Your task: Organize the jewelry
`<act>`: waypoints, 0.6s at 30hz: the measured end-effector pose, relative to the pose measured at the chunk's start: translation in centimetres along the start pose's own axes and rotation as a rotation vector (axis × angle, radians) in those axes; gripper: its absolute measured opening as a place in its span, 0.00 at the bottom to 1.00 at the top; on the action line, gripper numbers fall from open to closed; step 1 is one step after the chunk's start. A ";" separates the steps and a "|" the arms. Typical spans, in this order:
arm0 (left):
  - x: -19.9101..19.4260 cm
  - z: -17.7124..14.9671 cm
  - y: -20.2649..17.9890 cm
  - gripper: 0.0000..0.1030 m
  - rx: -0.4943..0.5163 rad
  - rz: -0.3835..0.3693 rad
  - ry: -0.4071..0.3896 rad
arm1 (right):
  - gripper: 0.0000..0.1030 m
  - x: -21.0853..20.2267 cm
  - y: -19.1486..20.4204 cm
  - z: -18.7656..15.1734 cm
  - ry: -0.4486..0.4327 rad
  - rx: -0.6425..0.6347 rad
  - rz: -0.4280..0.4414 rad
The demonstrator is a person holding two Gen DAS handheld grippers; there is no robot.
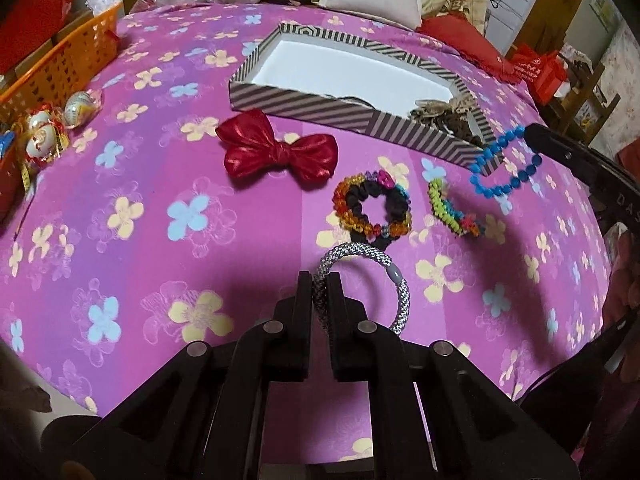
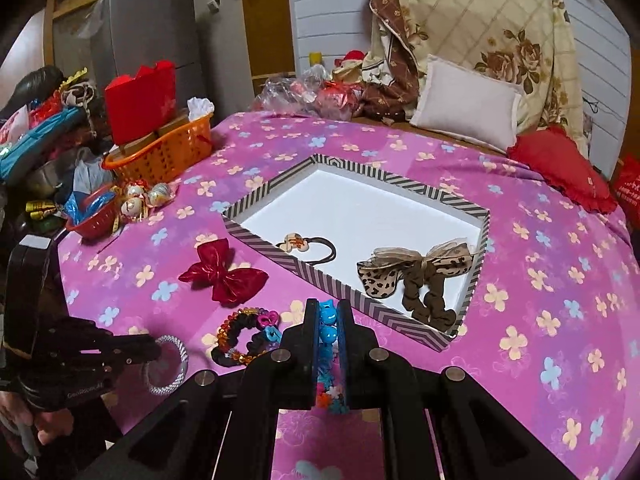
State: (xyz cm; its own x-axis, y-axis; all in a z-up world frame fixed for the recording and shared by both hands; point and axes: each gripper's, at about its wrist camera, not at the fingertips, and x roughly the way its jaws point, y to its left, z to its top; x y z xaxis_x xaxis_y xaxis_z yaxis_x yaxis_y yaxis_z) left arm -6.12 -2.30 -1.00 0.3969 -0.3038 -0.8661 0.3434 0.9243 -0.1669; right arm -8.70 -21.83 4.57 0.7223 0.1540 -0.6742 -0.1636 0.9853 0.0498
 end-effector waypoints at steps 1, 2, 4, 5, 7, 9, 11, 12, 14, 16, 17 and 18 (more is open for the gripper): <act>-0.1 0.2 0.0 0.06 -0.002 0.007 -0.003 | 0.07 -0.1 0.0 0.0 -0.001 -0.001 0.000; -0.2 0.4 0.0 0.06 -0.003 0.011 -0.006 | 0.07 -0.1 0.1 0.0 -0.002 -0.004 0.001; -0.4 0.9 -0.1 0.06 -0.004 0.019 -0.016 | 0.07 -0.2 0.2 0.1 -0.002 -0.009 0.000; -0.5 1.1 -0.1 0.06 -0.003 0.025 -0.022 | 0.07 -0.2 0.3 0.1 -0.002 -0.011 -0.001; -0.7 1.7 -0.3 0.06 0.001 0.036 -0.035 | 0.07 -0.2 0.3 0.1 -0.001 -0.010 0.000; -0.8 2.1 -0.5 0.06 0.005 0.050 -0.044 | 0.07 -0.1 0.3 0.2 -0.001 -0.010 0.000; -0.7 2.7 -0.6 0.06 0.007 0.065 -0.051 | 0.07 -0.1 0.3 0.2 0.000 -0.012 -0.001; -0.7 2.9 -0.7 0.06 0.008 0.073 -0.055 | 0.07 -0.1 0.3 0.3 0.000 -0.013 -0.002; -0.8 3.4 -0.8 0.06 0.011 0.089 -0.065 | 0.07 0.0 0.4 0.5 -0.001 -0.017 -0.004; -0.8 4.1 -0.9 0.06 0.015 0.105 -0.078 | 0.07 0.1 0.3 0.8 -0.002 -0.017 -0.004; -0.8 4.3 -0.9 0.06 0.015 0.110 -0.082 | 0.07 0.1 0.2 0.9 -0.003 -0.017 -0.005; -0.8 4.6 -0.9 0.06 0.015 0.114 -0.087 | 0.07 0.2 0.2 1.0 -0.003 -0.018 -0.005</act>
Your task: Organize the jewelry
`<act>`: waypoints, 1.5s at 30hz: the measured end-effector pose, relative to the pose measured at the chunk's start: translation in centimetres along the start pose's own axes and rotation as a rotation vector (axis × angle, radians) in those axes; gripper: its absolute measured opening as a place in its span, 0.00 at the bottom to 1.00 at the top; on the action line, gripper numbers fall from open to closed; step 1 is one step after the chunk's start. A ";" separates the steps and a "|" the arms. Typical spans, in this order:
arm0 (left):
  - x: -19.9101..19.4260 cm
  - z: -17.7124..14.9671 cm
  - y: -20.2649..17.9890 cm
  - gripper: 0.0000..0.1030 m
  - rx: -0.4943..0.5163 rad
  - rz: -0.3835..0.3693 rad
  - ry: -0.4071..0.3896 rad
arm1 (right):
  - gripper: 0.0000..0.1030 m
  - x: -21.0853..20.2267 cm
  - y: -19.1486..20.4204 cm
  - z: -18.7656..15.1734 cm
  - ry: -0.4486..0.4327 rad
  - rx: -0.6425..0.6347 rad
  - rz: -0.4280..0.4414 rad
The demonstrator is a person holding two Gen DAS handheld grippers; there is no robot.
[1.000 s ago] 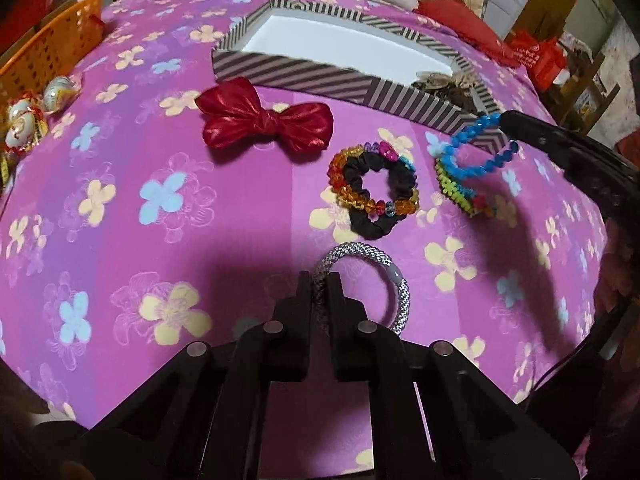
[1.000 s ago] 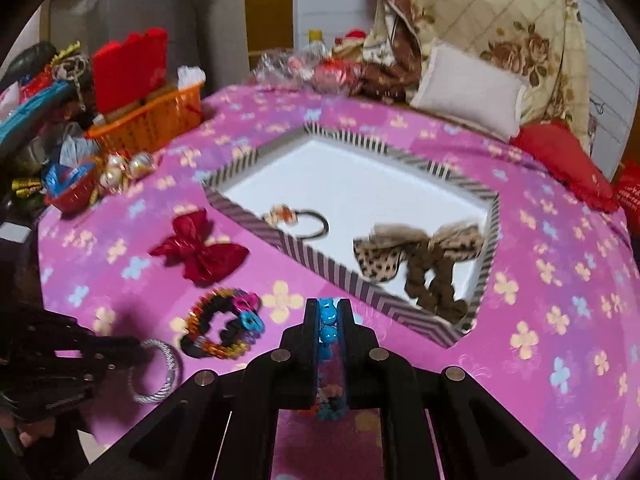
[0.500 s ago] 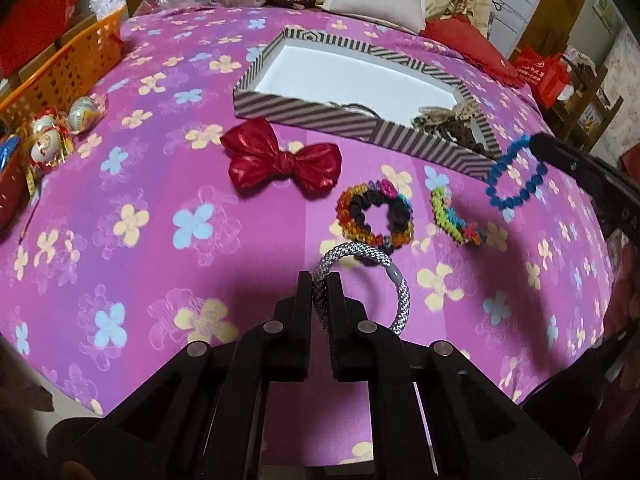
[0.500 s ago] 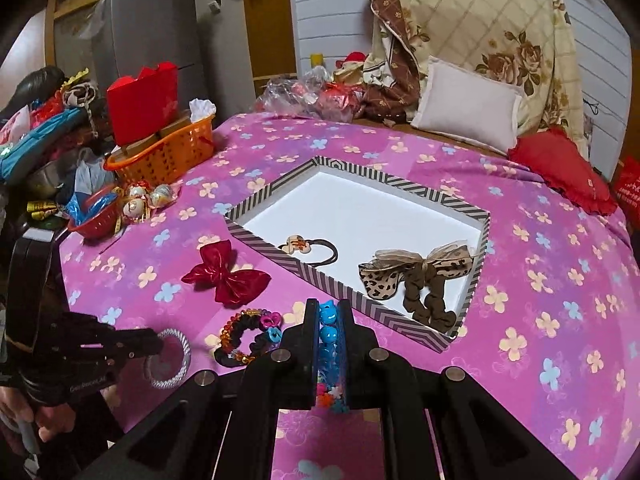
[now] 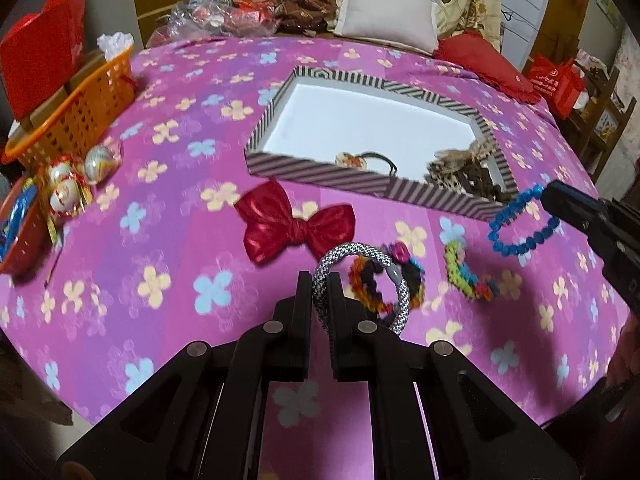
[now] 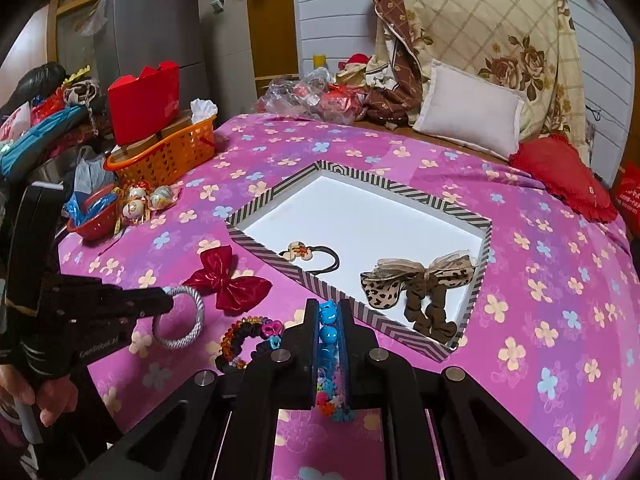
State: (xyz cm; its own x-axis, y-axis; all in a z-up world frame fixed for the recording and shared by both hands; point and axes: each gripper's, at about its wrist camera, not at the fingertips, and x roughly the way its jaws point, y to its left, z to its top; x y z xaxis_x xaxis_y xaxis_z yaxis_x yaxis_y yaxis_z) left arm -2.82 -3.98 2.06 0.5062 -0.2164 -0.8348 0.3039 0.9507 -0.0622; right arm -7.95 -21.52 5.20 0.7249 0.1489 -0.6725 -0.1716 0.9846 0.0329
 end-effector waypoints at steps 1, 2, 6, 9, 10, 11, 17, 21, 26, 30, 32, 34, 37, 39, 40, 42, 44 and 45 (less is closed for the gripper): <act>0.0 0.3 0.0 0.06 -0.001 0.003 -0.003 | 0.07 0.1 0.0 0.1 0.000 0.000 -0.001; 0.1 0.6 0.0 0.06 -0.001 0.009 -0.008 | 0.07 0.1 -0.1 0.2 0.000 0.000 -0.002; 0.4 1.4 0.0 0.06 0.003 0.022 -0.016 | 0.07 0.3 -0.1 0.5 0.002 -0.001 -0.003; 0.8 1.9 -0.1 0.06 0.005 0.036 -0.014 | 0.07 0.4 -0.1 0.6 0.004 0.000 -0.002; 0.9 2.0 -0.1 0.06 0.004 0.038 -0.013 | 0.07 0.4 -0.1 0.6 0.004 -0.001 -0.002; 1.1 2.1 -0.1 0.06 0.002 0.040 -0.011 | 0.07 0.6 -0.2 0.8 0.006 -0.002 -0.002; 2.0 3.3 -0.1 0.06 0.003 0.058 -0.009 | 0.07 1.6 -0.6 1.7 0.013 -0.005 -0.003; 2.5 4.2 0.0 0.06 0.001 0.063 -0.010 | 0.07 2.3 -0.8 2.3 0.016 -0.007 -0.006; 3.3 6.2 0.2 0.06 -0.013 0.048 -0.003 | 0.07 3.3 -1.4 3.3 0.023 -0.002 -0.006; 4.2 7.8 0.4 0.06 -0.036 0.025 0.006 | 0.07 4.1 -1.7 4.4 0.022 -0.001 -0.009; 4.8 8.6 0.6 0.06 -0.048 0.013 0.013 | 0.07 4.4 -1.8 4.8 0.021 -0.004 -0.009; 5.3 9.4 0.6 0.06 -0.057 0.010 0.019 | 0.07 4.8 -1.9 5.4 0.016 -0.004 -0.009; 6.4 10.6 0.8 0.06 -0.077 0.008 0.031 | 0.07 5.7 -2.0 6.2 0.016 0.004 0.004; 7.2 11.2 1.0 0.06 -0.090 0.013 0.039 | 0.07 6.7 -2.0 6.6 0.026 0.011 0.015; 7.7 11.6 1.1 0.06 -0.097 0.017 0.045 | 0.07 7.2 -2.0 6.7 0.031 0.014 0.021; 8.5 12.1 1.2 0.06 -0.108 0.024 0.055 | 0.07 8.4 -2.0 6.8 0.048 0.022 0.035; 9.4 12.5 1.5 0.05 -0.123 0.028 0.066 | 0.07 9.4 -2.0 6.8 0.065 0.025 0.043; 9.8 12.7 1.6 0.05 -0.127 0.030 0.070 | 0.07 10.3 -2.0 6.6 0.079 0.030 0.051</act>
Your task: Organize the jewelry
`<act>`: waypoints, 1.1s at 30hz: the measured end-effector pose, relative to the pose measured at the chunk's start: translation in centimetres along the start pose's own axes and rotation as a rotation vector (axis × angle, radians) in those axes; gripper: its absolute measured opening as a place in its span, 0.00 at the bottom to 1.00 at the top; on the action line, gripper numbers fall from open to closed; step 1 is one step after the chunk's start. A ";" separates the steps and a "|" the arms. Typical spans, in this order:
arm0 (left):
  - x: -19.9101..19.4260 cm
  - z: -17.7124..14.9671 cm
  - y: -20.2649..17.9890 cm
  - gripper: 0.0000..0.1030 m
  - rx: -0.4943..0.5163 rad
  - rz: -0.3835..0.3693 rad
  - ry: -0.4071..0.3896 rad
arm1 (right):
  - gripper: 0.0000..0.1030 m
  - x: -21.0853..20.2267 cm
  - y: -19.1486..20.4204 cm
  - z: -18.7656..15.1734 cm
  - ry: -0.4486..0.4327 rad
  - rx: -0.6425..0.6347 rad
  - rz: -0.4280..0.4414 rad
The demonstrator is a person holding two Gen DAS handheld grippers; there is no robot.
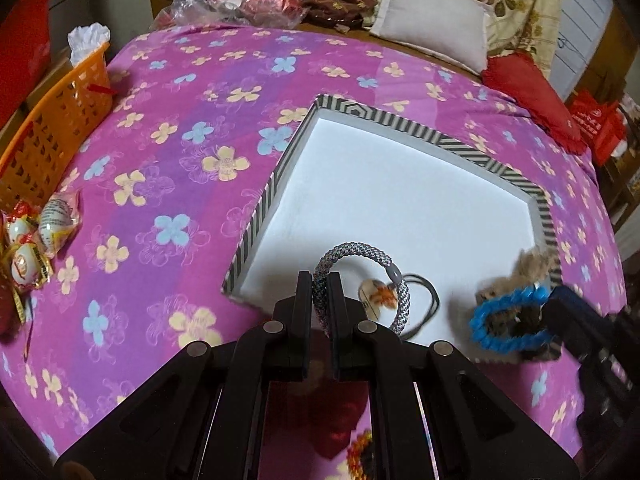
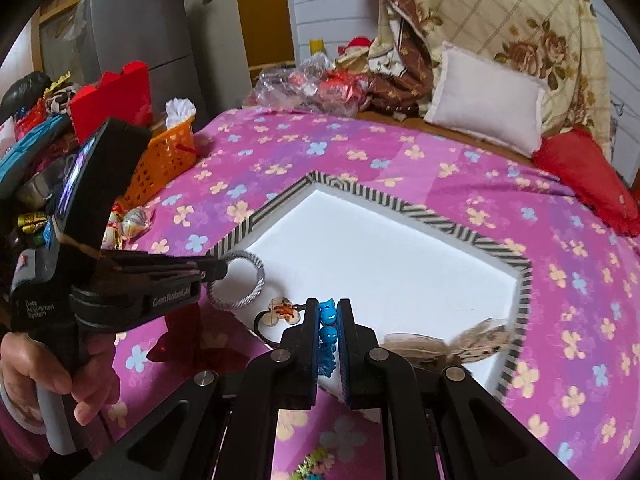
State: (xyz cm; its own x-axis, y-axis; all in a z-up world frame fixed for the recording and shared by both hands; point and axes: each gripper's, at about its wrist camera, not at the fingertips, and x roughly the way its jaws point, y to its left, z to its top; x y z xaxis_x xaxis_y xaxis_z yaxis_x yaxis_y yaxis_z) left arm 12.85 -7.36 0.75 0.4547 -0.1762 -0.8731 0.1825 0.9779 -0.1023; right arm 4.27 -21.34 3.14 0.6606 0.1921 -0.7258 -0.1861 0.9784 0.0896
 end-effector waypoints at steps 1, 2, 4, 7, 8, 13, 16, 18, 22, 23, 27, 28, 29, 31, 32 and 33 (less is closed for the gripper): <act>0.4 0.2 0.1 0.05 -0.005 0.005 0.005 | 0.07 0.5 -0.1 -0.1 0.009 0.004 0.004; 0.9 0.4 0.1 0.05 -0.007 0.011 0.010 | 0.07 1.2 -0.3 -0.2 0.022 0.008 0.006; 1.8 0.6 0.1 0.05 -0.007 0.024 0.021 | 0.07 2.5 -0.7 -0.4 0.044 0.013 0.002; 3.1 0.8 0.2 0.06 -0.012 0.042 0.040 | 0.07 4.2 -2.1 -0.6 0.073 0.037 -0.013; 3.5 0.8 0.3 0.06 -0.017 0.042 0.047 | 0.07 4.5 -2.5 -0.7 0.078 0.046 -0.017; 5.1 1.1 0.9 0.06 -0.040 0.044 0.074 | 0.07 5.8 -4.6 -1.1 0.101 0.082 -0.040; 5.8 1.1 1.0 0.06 -0.045 0.048 0.088 | 0.07 6.4 -5.1 -1.3 0.111 0.088 -0.041; 6.1 1.0 1.0 0.06 -0.046 0.048 0.088 | 0.07 6.8 -5.2 -1.5 0.115 0.085 -0.041; 6.2 1.1 1.0 0.06 -0.047 0.046 0.085 | 0.07 7.7 -5.0 -2.1 0.159 0.075 -0.045; 6.2 1.2 1.1 0.07 -0.052 0.042 0.087 | 0.08 7.7 -5.0 -2.2 0.162 0.077 -0.046; 6.1 1.3 1.5 0.14 -0.072 0.016 0.099 | 0.22 6.9 -5.1 -2.4 0.141 0.098 -0.029; 6.0 1.3 1.5 0.17 -0.074 0.012 0.100 | 0.22 6.6 -5.0 -2.4 0.136 0.098 -0.027; 5.8 1.3 1.5 0.22 -0.073 0.008 0.098 | 0.22 6.3 -4.9 -2.4 0.131 0.097 -0.028; 5.2 1.2 1.6 0.31 -0.080 -0.004 0.092 | 0.22 5.6 -4.8 -2.3 0.119 0.095 -0.035; 4.8 1.0 1.6 0.38 -0.087 -0.016 0.088 | 0.22 5.1 -4.7 -2.3 0.113 0.098 -0.035; 4.4 0.9 1.7 0.40 -0.092 -0.026 0.084 | 0.22 4.4 -4.6 -2.3 0.104 0.100 -0.034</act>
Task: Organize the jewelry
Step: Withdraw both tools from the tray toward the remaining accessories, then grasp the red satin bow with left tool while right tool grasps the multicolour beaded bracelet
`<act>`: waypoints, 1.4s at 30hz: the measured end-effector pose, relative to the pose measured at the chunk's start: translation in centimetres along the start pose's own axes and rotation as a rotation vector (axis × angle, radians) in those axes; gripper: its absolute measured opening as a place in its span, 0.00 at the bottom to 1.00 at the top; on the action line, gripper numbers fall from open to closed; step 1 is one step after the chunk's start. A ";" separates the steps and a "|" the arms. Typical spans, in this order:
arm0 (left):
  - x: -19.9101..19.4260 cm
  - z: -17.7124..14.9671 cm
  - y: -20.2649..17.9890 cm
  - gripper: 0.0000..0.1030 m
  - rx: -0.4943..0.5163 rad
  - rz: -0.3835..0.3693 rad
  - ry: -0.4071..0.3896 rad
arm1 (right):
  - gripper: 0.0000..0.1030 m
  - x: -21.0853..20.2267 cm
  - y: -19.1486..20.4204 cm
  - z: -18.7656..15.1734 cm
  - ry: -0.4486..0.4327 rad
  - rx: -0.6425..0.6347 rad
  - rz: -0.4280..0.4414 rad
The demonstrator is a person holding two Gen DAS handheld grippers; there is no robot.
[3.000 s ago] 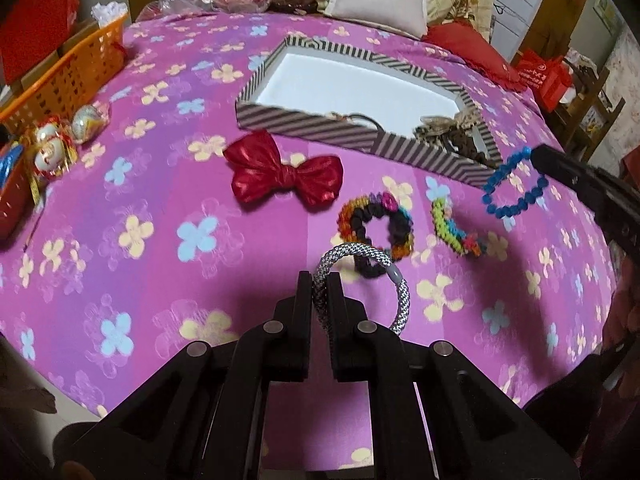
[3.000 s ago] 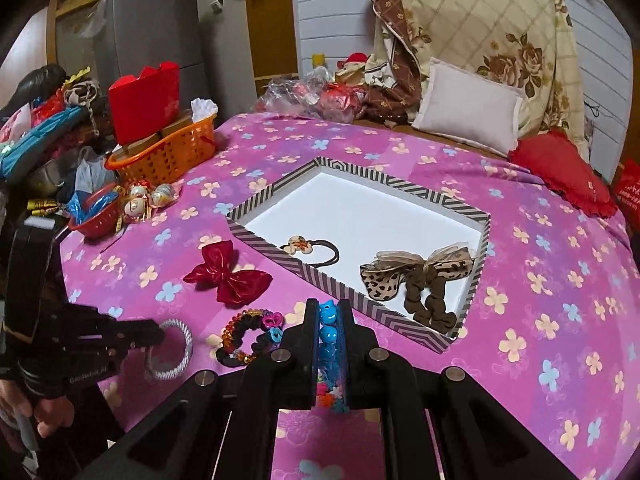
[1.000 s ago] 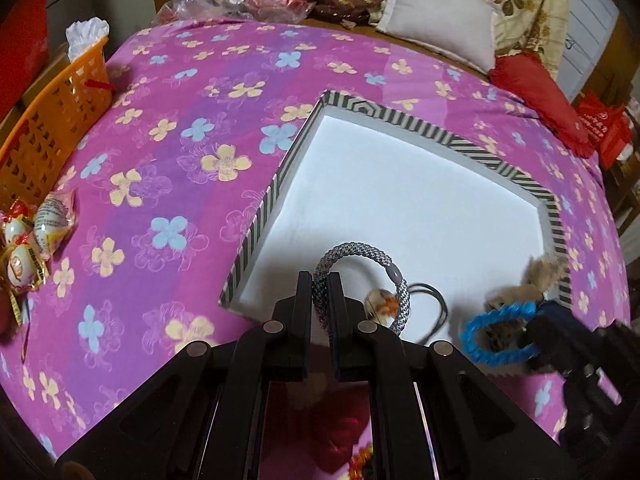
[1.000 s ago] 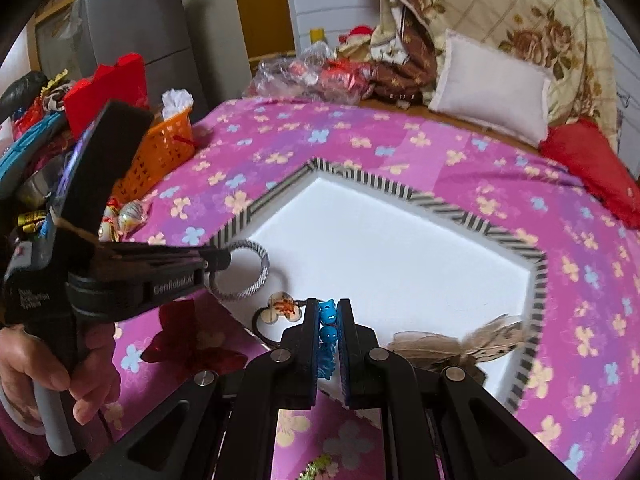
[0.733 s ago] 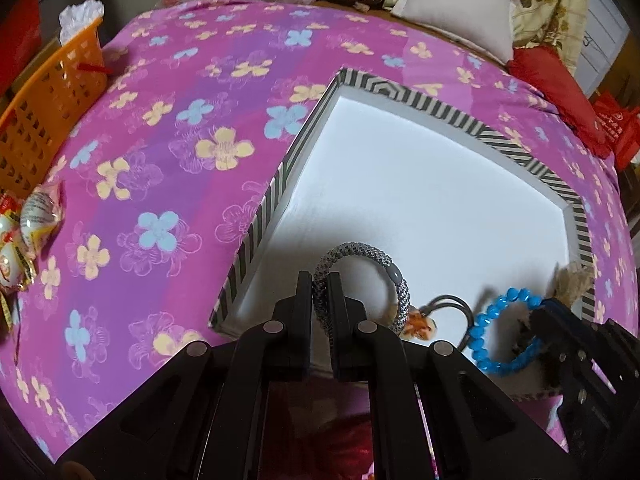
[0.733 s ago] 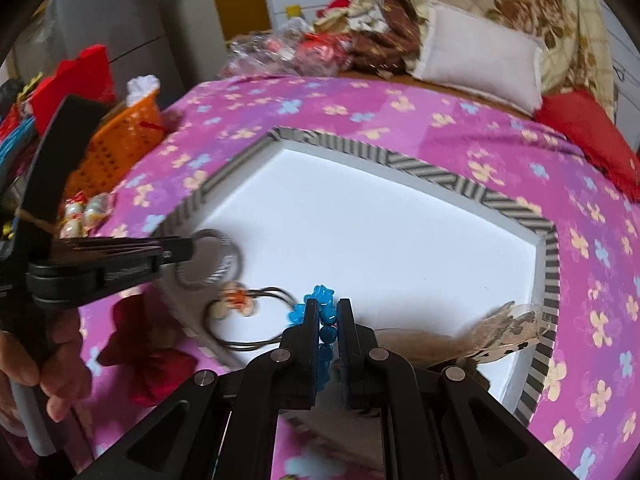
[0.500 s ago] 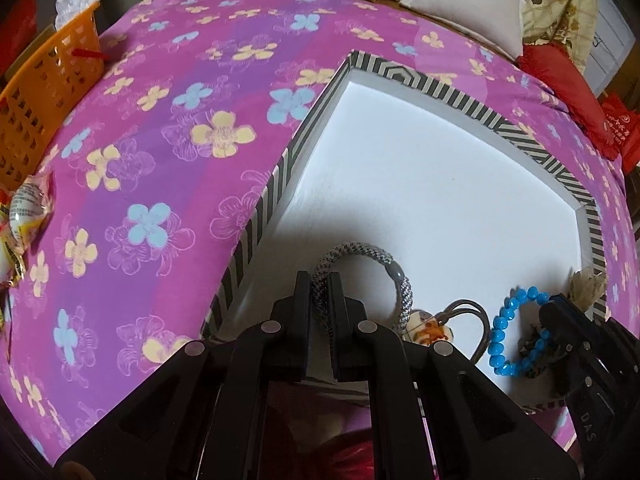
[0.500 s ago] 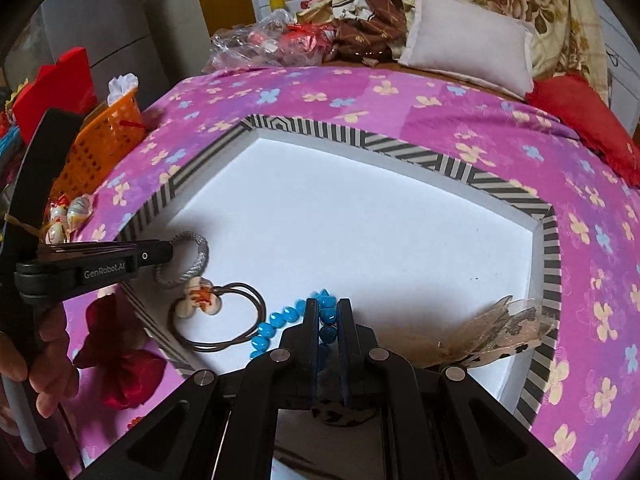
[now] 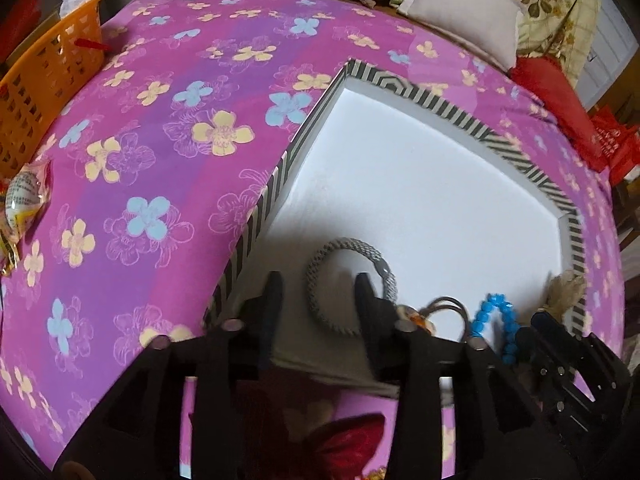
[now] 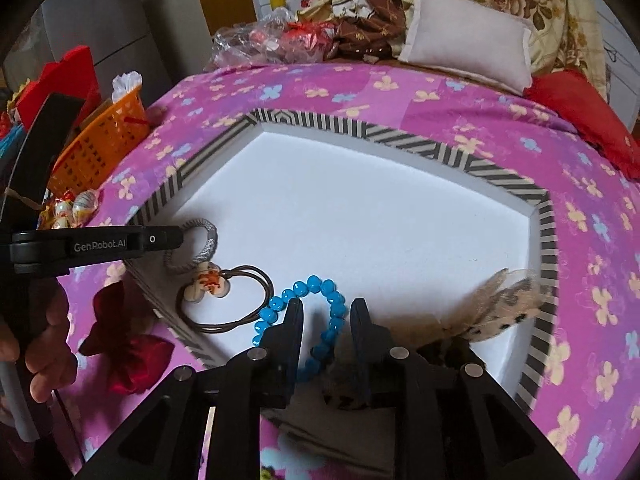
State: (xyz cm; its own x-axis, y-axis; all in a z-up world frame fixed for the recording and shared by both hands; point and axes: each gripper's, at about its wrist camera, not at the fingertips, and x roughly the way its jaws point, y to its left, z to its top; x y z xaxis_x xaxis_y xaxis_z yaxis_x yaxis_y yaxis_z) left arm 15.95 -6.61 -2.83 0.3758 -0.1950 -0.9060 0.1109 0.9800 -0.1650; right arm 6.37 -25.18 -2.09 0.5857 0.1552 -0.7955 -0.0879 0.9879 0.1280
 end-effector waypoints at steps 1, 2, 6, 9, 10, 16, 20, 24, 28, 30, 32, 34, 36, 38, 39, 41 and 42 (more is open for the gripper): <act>-0.3 -0.1 0.0 0.42 -0.002 -0.006 -0.004 | 0.22 -0.4 0.1 -0.1 -0.007 0.002 0.000; -1.0 -0.5 0.0 0.43 0.001 -0.011 -0.010 | 0.23 -1.1 0.2 -0.4 -0.017 0.001 0.001; -3.3 -1.8 -0.3 0.44 0.036 -0.008 -0.050 | 0.34 -3.6 0.9 -1.8 -0.052 -0.011 -0.003; -4.9 -3.4 -0.3 0.47 0.055 -0.019 -0.056 | 0.36 -5.3 1.4 -3.4 -0.066 -0.021 0.003; -5.4 -4.0 -0.3 0.47 0.060 -0.024 -0.061 | 0.36 -5.7 1.5 -3.9 -0.069 -0.023 0.001; -7.7 -8.5 -0.4 0.47 0.121 -0.017 -0.079 | 0.36 -8.1 1.8 -7.7 -0.070 -0.003 0.011; -8.2 -11.9 -0.6 0.47 0.166 -0.023 -0.067 | 0.36 -8.3 2.2 -10.4 -0.038 -0.010 0.003; -8.0 -14.6 -0.4 0.47 0.173 -0.040 -0.036 | 0.36 -8.3 2.3 -12.7 -0.012 0.002 0.006; -7.2 -16.4 0.1 0.47 0.140 -0.061 0.011 | 0.36 -8.6 2.2 -14.1 -0.006 0.034 0.029; -6.8 -16.8 0.5 0.47 0.110 -0.084 0.035 | 0.36 -8.8 2.6 -14.5 -0.011 0.029 0.051; -6.6 -17.0 0.9 0.47 0.074 -0.096 0.048 | 0.36 -9.0 3.5 -14.5 -0.016 0.002 0.075; -6.4 -17.0 1.4 0.47 0.042 -0.091 0.049 | 0.36 -9.2 4.7 -14.3 -0.031 -0.043 0.085; -6.2 -16.9 1.5 0.47 0.033 -0.079 0.048 | 0.36 -9.0 5.7 -14.0 -0.038 -0.072 0.099; -6.1 -16.9 1.6 0.47 0.033 -0.066 0.048 | 0.34 -8.6 6.3 -13.7 -0.035 -0.089 0.115; -6.0 -16.8 1.7 0.47 0.028 -0.058 0.047 | 0.31 -8.4 6.8 -13.5 -0.031 -0.104 0.123; -6.1 -16.5 2.3 0.47 0.011 -0.050 0.044 | 0.28 -7.9 7.8 -13.1 -0.029 -0.138 0.135; -6.1 -16.3 2.6 0.47 0.004 -0.045 0.040 | 0.27 -7.6 8.3 -12.8 -0.031 -0.157 0.144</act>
State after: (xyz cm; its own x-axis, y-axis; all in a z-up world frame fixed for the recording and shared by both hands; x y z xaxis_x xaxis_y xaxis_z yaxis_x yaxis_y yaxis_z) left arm -1.08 -2.28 -4.07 0.3332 -0.2373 -0.9125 0.1309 0.9701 -0.2044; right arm -9.16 -18.08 -2.53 0.5820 0.2971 -0.7570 -0.2953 0.9445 0.1437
